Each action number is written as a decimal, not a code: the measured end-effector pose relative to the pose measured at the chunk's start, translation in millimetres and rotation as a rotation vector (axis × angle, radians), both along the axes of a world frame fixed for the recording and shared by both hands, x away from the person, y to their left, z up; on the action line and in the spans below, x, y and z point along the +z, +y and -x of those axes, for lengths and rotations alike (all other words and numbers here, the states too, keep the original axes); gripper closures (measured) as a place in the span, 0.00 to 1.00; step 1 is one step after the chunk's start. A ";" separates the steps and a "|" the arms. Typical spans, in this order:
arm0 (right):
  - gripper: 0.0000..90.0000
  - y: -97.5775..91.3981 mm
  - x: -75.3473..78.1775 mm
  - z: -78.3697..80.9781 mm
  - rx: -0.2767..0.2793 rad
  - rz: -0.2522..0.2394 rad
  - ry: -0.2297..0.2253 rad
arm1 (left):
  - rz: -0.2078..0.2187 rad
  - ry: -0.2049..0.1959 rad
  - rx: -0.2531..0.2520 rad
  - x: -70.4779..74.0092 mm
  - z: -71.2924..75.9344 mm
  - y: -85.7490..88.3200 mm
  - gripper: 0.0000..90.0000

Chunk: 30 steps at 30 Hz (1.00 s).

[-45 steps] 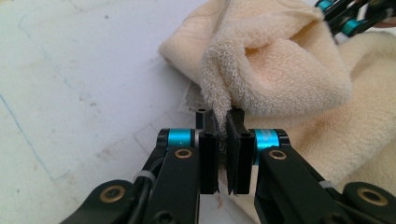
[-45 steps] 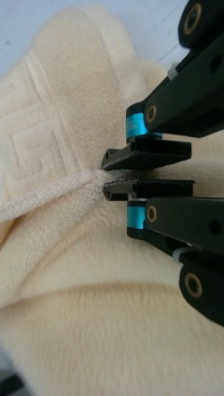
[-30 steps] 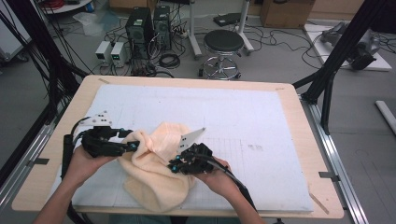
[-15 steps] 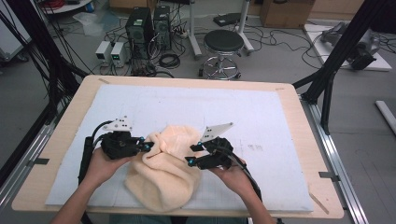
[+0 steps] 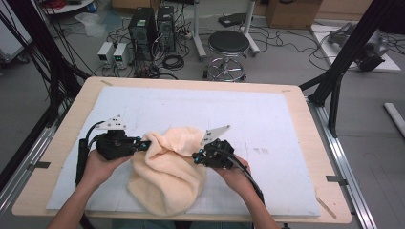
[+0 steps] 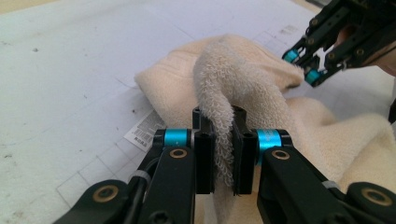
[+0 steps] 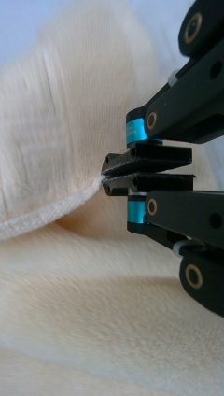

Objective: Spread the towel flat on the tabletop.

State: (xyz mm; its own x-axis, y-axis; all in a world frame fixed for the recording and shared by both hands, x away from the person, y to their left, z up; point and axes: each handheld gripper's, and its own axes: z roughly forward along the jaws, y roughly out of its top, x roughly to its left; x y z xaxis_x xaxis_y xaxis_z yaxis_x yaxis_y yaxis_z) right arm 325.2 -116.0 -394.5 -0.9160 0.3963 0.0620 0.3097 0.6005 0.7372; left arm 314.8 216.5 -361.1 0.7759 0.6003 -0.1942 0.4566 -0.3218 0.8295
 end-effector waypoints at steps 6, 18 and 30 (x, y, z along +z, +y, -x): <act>0.97 -13.9 29.8 -12.6 -0.078 -0.058 -0.057 | 0.009 0.016 0.018 -1.5 -5.0 0.1 0.87; 0.97 27.6 56.3 -23.3 0.018 -0.041 -0.073 | 0.040 -0.060 0.012 44.3 -3.9 2.6 0.50; 0.97 53.0 58.5 -26.0 0.115 -0.056 -0.029 | -0.096 -0.058 -0.099 13.5 -28.0 -52.9 0.51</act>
